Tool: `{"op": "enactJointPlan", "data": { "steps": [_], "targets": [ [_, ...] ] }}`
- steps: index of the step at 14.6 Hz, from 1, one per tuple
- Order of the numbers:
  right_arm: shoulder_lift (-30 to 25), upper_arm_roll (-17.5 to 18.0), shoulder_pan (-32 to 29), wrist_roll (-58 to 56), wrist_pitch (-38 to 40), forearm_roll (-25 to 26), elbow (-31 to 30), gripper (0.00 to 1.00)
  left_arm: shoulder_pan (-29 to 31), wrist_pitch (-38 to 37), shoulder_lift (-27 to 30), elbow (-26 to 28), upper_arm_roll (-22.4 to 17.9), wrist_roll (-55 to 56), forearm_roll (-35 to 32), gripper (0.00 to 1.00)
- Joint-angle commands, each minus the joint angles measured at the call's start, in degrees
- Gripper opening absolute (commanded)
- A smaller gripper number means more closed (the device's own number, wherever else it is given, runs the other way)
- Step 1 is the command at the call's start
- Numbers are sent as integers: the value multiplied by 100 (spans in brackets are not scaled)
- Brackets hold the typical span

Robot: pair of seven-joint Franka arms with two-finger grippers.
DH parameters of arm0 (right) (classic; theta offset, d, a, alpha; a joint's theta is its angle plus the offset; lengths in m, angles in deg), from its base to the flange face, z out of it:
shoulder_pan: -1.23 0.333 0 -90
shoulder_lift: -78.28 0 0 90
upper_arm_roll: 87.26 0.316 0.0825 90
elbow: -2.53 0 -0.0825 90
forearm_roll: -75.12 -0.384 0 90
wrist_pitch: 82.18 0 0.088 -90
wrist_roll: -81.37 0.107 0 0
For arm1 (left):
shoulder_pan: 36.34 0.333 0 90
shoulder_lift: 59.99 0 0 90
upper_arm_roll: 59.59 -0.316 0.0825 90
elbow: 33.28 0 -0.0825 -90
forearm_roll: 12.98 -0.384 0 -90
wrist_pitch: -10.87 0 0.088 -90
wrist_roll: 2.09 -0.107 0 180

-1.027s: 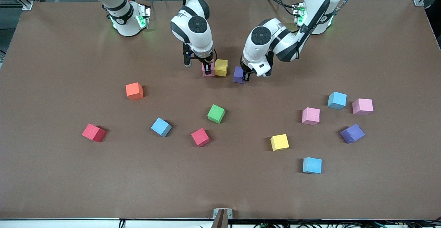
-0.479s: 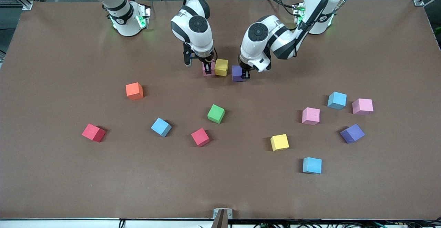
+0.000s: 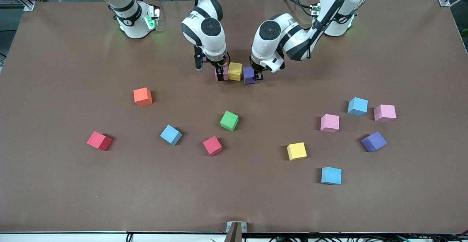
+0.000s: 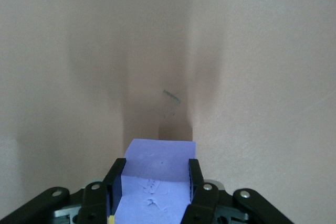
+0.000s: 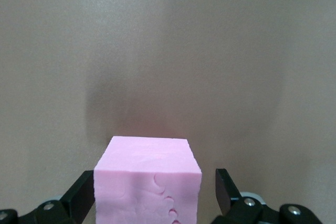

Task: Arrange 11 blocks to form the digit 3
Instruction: 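Place the pink cube beside the yellow while the left gripper places purple, then open both grippers and move the right gripper to the cyan cube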

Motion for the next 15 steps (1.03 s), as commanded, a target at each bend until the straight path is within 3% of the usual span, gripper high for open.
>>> {"op": "enactJointPlan", "data": {
  "steps": [1,12,15],
  "targets": [
    [-5,-43,87,30,149,-98,32,100,-70,-106,-72,-86,10,60,-11,31],
    [-602,-61,-53,-180,896,-98,76,100,-254,-123,-195,-86,10,-28,-11,31],
    [-918,-78,-308,-994,1318,-98,128,100,-263,-114,-222,-94,10,-28,-11,31]
  ]
}}
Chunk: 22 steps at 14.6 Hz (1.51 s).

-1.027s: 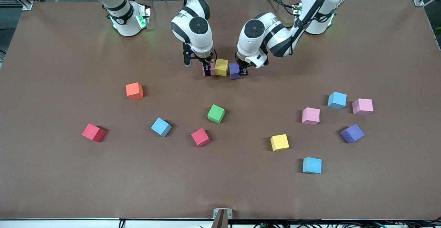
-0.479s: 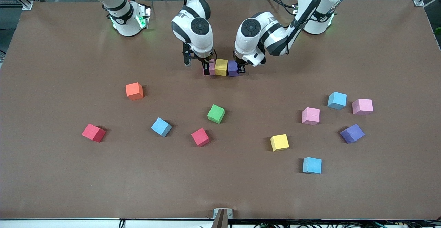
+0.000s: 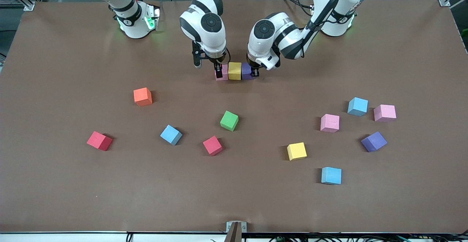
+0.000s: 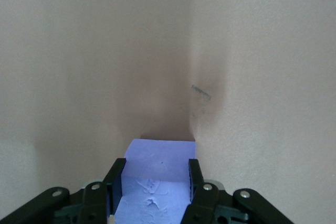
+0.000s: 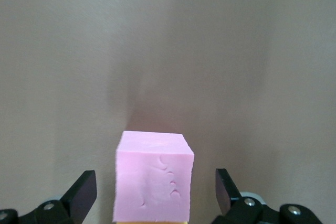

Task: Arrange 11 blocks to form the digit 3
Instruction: 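Open both grippers and move the right gripper to the cyan cube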

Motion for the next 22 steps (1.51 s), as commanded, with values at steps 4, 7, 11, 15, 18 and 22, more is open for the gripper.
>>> {"op": "enactJointPlan", "data": {
  "steps": [4,7,11,15,18,22],
  "targets": [
    [-335,-30,-801,-2504,317,-45,199,100,-20,-94,-44,-100,7,-38,-10,32],
    [-169,-30,-1329,-3788,317,-19,542,100,-20,-103,-140,-231,7,-47,-10,32],
    [559,-39,-2032,-5283,309,8,1297,100,-20,-94,-202,-302,7,-47,-10,32],
    [1325,-30,-2446,-5874,309,481,2141,100,-11,-103,-211,-302,7,-90,-10,66],
    [1738,-30,-2806,-6645,309,860,2484,100,-11,-103,-141,-311,7,-205,-10,100],
    [1897,-13,-3219,-7859,405,817,2740,100,6,-549,262,-460,33,-380,-10,100]
  ]
}}
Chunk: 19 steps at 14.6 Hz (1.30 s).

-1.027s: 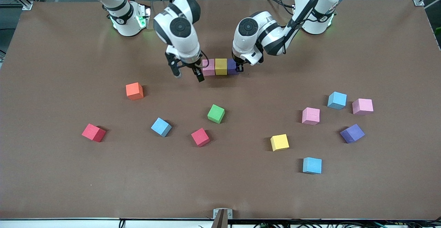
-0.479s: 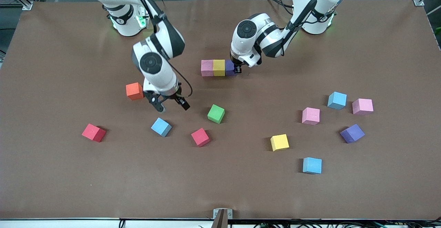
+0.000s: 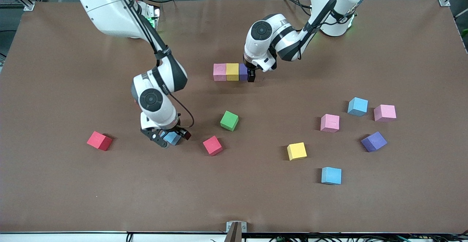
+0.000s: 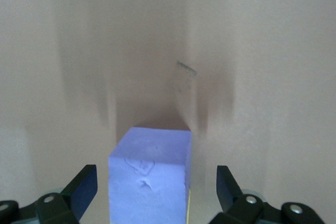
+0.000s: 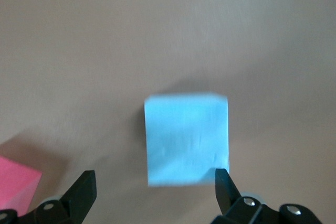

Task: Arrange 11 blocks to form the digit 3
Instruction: 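Open both grippers and move the right gripper to the cyan cube, then grasp the cyan cube with the right gripper while the left gripper swings out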

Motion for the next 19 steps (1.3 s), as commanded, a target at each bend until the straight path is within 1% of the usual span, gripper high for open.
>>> {"op": "enactJointPlan", "data": {
  "steps": [1,3,5,6,7,9,11,12,13,14,15,16,17,19],
  "targets": [
    [47,120,-269,-496,234,77,183,100,33,-697,551,-155,60,-229,-4,100],
    [47,120,-278,-506,253,77,184,100,95,-1277,824,-435,61,-465,-4,100],
    [56,120,-330,-497,253,69,166,100,156,-1866,860,-830,17,-860,-4,100],
    [65,120,-339,-488,253,60,157,100,304,-2095,860,-1067,8,-1123,-4,100],
    [108,120,-339,-479,244,51,157,100,628,-2280,869,-1322,25,-1518,-4,100],
    [205,120,-339,-462,218,42,157,100,1007,-2684,852,-1753,26,-2143,-4,100],
    [258,120,-339,-435,191,25,166,100,1367,-2896,808,-2087,8,-2862,-4,100],
    [258,120,-339,-435,200,25,166,94,1613,-2941,790,-2228,8,-3267,-4,100],
    [249,120,-339,-435,209,25,166,74,1772,-3002,790,-2351,8,-3592,-4,100],
    [249,129,-331,-453,217,25,175,42,1904,-3116,790,-2457,8,-3909,-13,100],
    [241,129,-322,-453,226,25,175,17,2045,-3212,773,-2589,8,-4243,-13,100],
    [241,138,-304,-479,235,25,183,1,2203,-3292,772,-2694,8,-4568,-13,100],
    [232,146,-278,-523,244,42,184,0,2361,-3380,772,-2800,8,-4963,-100,100],
    [171,216,-208,-951,261,42,175,0,2511,-3485,711,-2923,8,-5562,-538,100]
  ]
}}
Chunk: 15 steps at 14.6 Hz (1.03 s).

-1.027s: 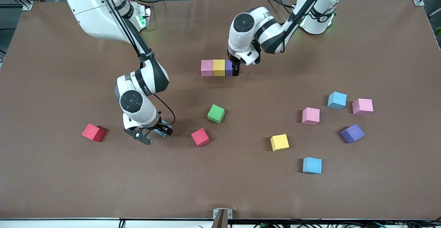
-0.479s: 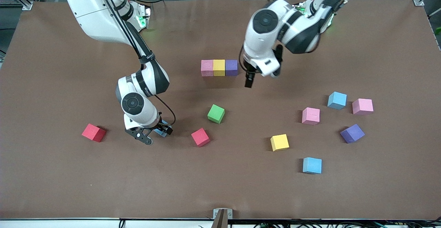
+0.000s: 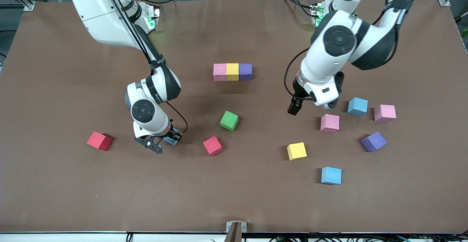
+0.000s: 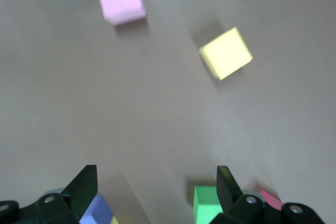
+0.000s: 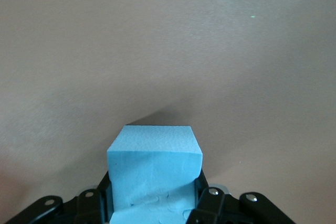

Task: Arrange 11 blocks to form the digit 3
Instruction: 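Grasp the cyan cube with the right gripper while the left gripper swings out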

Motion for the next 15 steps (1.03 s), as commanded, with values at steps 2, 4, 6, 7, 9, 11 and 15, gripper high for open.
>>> {"op": "enactJointPlan", "data": {
  "steps": [2,4,6,7,9,11,15],
  "targets": [
    [-185,280,107,-897,62,44,-21,0,323,-424,-174,-514,61,-1111,-487,100],
    [-317,482,151,-1468,245,44,-29,0,403,-609,-166,-673,43,-1919,-479,100],
    [-475,719,195,-1953,396,44,-125,1,535,-969,-165,-1032,-97,-2667,-487,100],
    [-528,772,247,-1946,388,44,-170,1,553,-1188,-165,-1182,-115,-3071,-487,100],
    [-642,852,466,-1928,309,35,-371,1,553,-1505,-157,-1367,-255,-3696,-496,100],
    [-792,852,721,-1666,3,35,-713,1,561,-1786,-148,-1630,-422,-4275,-487,100],
    [-1029,843,1082,-1243,-508,26,-1373,2,527,-2130,97,-1790,-903,-5857,-487,100]
  ]
}}
